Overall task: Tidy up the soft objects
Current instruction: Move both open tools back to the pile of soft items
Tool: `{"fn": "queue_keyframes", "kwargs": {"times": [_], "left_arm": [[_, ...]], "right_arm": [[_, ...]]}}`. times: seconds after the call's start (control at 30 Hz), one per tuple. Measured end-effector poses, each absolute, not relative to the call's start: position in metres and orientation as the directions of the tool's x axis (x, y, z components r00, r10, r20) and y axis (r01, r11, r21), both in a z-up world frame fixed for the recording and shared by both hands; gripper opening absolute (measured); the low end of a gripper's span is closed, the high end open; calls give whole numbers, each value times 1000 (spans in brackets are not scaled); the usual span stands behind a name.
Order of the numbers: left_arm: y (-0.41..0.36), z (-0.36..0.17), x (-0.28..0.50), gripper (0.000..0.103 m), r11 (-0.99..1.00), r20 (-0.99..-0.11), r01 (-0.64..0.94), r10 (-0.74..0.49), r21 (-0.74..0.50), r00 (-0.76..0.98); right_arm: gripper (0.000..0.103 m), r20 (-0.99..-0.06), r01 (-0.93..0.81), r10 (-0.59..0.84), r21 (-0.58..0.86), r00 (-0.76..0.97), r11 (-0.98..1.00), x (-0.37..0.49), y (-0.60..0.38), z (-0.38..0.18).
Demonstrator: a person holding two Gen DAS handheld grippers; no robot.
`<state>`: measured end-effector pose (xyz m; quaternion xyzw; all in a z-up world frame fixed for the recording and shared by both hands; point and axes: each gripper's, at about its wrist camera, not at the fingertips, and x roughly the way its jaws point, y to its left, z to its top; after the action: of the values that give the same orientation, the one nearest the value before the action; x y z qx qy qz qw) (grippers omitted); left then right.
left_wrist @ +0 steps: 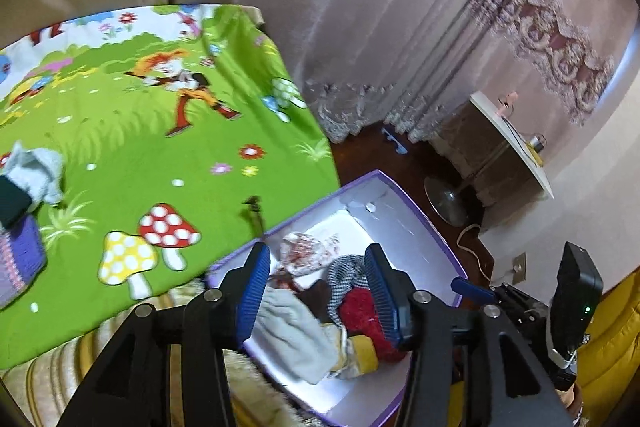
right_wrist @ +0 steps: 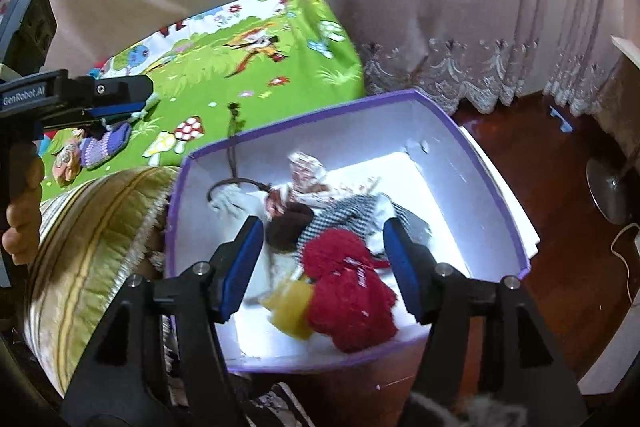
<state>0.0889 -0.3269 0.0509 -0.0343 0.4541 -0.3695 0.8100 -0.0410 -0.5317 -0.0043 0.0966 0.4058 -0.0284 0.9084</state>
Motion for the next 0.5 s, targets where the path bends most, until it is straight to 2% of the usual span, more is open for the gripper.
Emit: {"fn": "queue_keyframes", "kwargs": {"times": [0.5], "left_arm": [[-210,56,121,51,808,-667,396,-585,-436,461]], "right_arm": [[71,-718,-63,125,113,685,992,13,-436,29]]}}
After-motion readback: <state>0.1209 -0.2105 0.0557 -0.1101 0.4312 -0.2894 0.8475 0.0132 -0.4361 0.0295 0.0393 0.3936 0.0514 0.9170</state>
